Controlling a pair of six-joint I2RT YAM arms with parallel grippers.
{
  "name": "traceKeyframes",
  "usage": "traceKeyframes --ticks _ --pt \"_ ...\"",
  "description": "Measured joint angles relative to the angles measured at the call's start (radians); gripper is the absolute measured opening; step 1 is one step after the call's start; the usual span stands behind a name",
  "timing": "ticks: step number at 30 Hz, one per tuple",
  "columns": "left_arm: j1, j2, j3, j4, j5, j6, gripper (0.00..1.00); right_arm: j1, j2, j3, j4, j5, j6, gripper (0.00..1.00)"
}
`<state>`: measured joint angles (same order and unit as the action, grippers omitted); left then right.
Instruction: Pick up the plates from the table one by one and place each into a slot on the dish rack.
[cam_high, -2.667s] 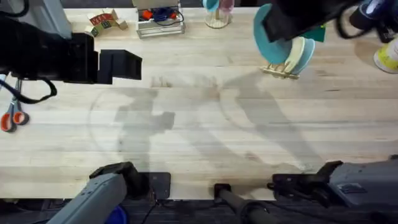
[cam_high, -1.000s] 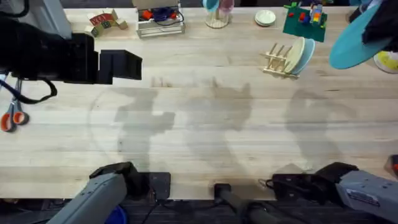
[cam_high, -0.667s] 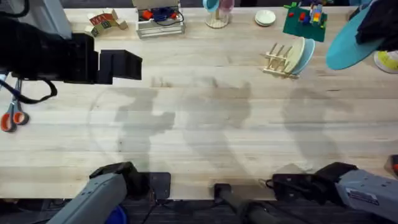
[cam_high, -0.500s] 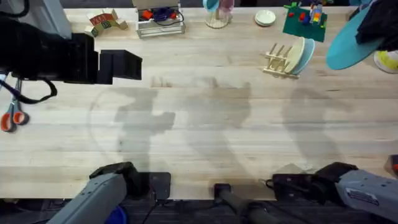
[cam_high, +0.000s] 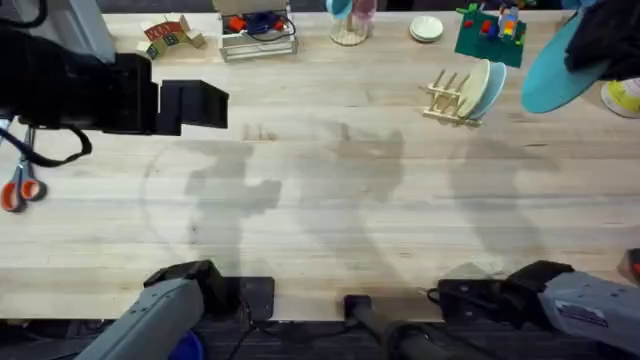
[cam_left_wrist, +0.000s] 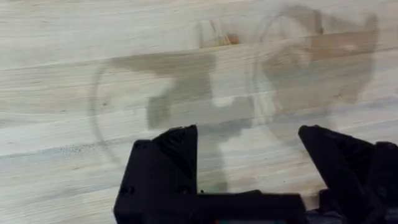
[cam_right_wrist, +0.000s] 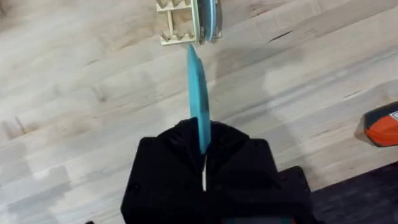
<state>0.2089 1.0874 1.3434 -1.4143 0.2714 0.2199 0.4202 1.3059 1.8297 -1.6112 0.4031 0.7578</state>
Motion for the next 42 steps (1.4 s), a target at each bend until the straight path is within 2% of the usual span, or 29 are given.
traceKeyframes --ticks 13,28,42 --pt "0.0 0.0 0.0 0.001 0.0 0.0 0.995 -0.006 0.075 0.0 0.006 0.013 -0.034 0.03" --pt "0.0 0.0 0.0 0.001 0.0 0.0 0.996 -0.084 0.15 0.0 0.107 0.02 -0.146 0.03" --pt "0.0 0.0 0.0 0.001 0.0 0.0 0.995 -0.154 0.299 0.0 0.228 0.019 -0.256 0.03"
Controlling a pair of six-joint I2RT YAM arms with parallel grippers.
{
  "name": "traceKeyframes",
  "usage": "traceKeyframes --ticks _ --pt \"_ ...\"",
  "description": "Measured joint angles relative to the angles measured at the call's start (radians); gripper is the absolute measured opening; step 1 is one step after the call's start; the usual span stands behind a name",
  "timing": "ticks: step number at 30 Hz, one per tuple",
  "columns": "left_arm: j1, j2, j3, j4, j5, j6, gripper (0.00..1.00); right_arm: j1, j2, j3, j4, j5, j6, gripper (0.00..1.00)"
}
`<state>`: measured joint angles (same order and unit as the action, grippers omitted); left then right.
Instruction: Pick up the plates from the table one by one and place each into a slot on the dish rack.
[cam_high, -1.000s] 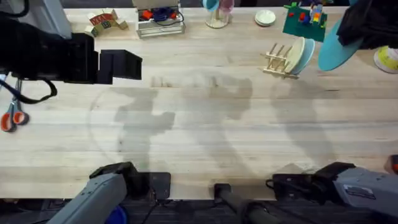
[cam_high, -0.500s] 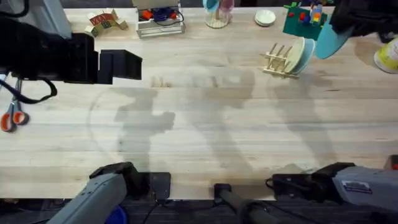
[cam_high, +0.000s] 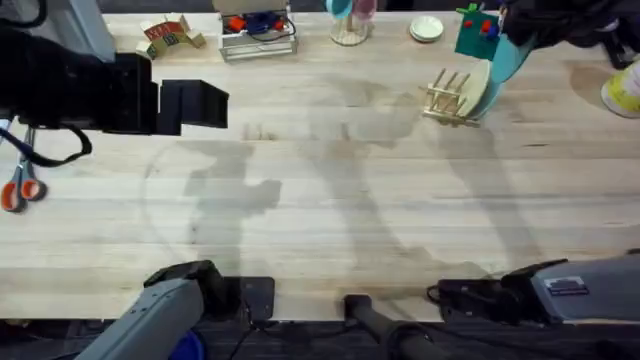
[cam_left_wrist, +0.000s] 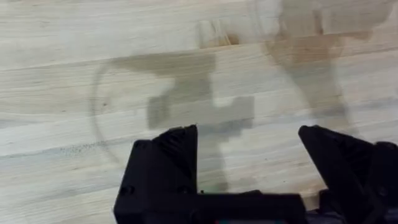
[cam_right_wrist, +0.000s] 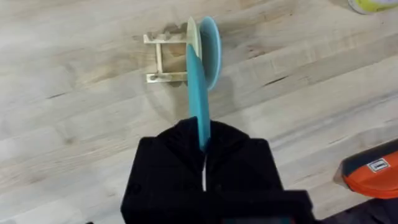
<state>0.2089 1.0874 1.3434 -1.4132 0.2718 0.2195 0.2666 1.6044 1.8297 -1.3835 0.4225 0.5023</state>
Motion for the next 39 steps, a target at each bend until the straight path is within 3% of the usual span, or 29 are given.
traceKeyframes --ticks 23,39 --pt "0.0 0.0 0.0 0.0 0.0 0.0 0.996 -0.118 0.149 0.0 0.081 -0.077 -0.069 0.03" --pt "0.0 0.0 0.0 0.0 0.0 0.0 0.995 -0.12 0.219 0.0 0.114 -0.132 -0.108 0.03"
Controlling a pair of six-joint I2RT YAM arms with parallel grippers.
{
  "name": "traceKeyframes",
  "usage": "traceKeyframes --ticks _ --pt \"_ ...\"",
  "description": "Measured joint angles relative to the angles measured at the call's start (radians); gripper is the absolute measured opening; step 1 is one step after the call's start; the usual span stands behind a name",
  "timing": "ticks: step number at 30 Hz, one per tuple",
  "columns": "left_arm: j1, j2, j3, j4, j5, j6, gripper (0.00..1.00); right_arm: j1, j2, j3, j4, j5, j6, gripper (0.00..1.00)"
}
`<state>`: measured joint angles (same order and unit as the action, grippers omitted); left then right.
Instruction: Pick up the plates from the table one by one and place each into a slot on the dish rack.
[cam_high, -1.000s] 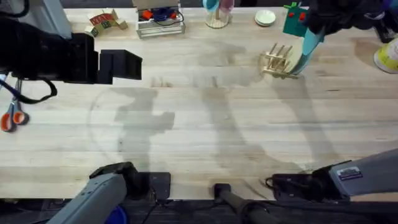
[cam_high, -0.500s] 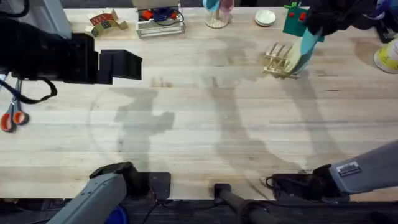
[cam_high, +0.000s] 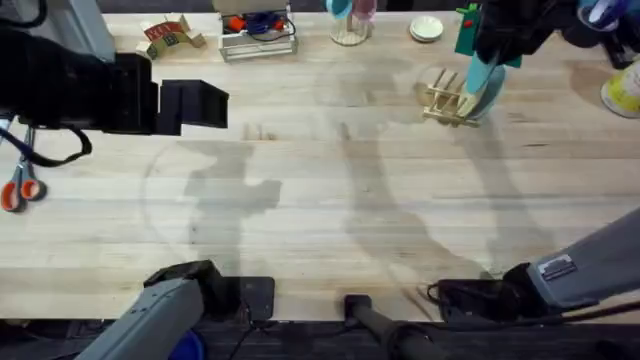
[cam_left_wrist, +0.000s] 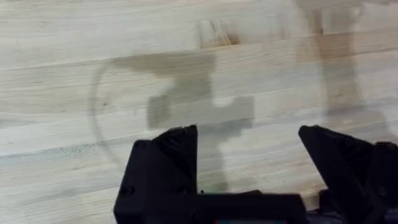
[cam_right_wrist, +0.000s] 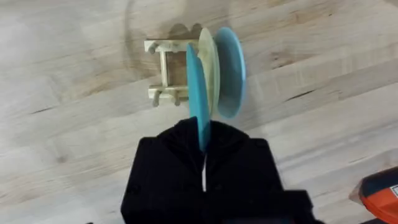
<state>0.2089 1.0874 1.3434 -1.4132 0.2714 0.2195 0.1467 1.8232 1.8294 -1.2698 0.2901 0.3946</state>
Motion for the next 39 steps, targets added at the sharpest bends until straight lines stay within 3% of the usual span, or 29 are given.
traceKeyframes --ticks 9,39 --pt "0.0 0.0 0.0 0.0 0.0 0.0 0.995 0.0 0.068 0.0 0.002 0.0 0.0 0.03" --pt "0.0 0.0 0.0 0.007 0.0 0.0 0.995 0.0 0.083 0.0 0.025 -0.023 -0.003 0.03"
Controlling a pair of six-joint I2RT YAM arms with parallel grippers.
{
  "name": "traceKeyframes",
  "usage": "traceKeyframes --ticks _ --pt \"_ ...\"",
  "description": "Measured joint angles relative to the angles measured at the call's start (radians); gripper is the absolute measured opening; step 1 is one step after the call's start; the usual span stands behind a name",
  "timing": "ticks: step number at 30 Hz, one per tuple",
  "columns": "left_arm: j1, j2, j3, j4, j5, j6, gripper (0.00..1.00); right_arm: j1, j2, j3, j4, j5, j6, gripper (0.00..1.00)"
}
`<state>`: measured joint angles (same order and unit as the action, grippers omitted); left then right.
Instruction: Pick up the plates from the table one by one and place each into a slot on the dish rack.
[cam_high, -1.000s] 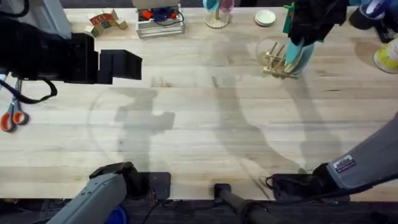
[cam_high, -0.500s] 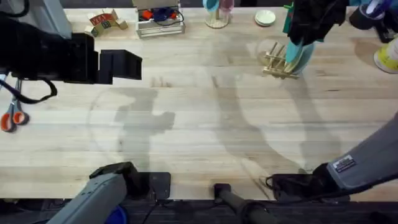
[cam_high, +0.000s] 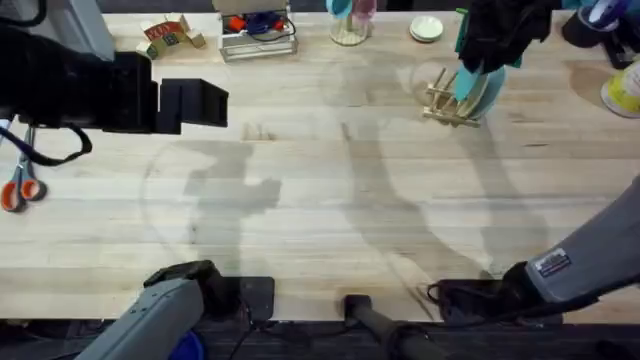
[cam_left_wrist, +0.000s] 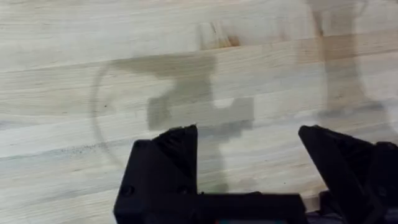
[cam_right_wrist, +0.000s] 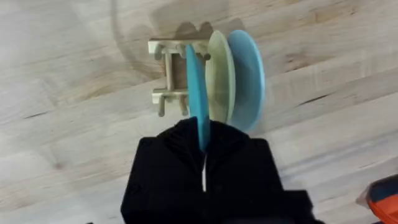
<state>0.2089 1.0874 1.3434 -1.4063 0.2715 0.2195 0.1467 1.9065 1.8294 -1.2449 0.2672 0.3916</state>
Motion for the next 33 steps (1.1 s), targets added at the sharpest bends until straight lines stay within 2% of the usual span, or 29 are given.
traceKeyframes --ticks 7,29,33 --pt "0.0 0.0 0.0 0.0 0.0 0.0 0.995 0.0 0.053 0.0 0.002 -0.003 0.0 0.03" --pt "0.0 0.0 0.0 0.0 0.0 0.0 0.995 -0.026 0.103 0.0 -0.003 -0.01 0.0 0.03" --pt "0.0 0.0 0.0 0.0 0.0 0.0 0.995 -0.026 0.103 0.0 -0.003 -0.01 0.0 0.081"
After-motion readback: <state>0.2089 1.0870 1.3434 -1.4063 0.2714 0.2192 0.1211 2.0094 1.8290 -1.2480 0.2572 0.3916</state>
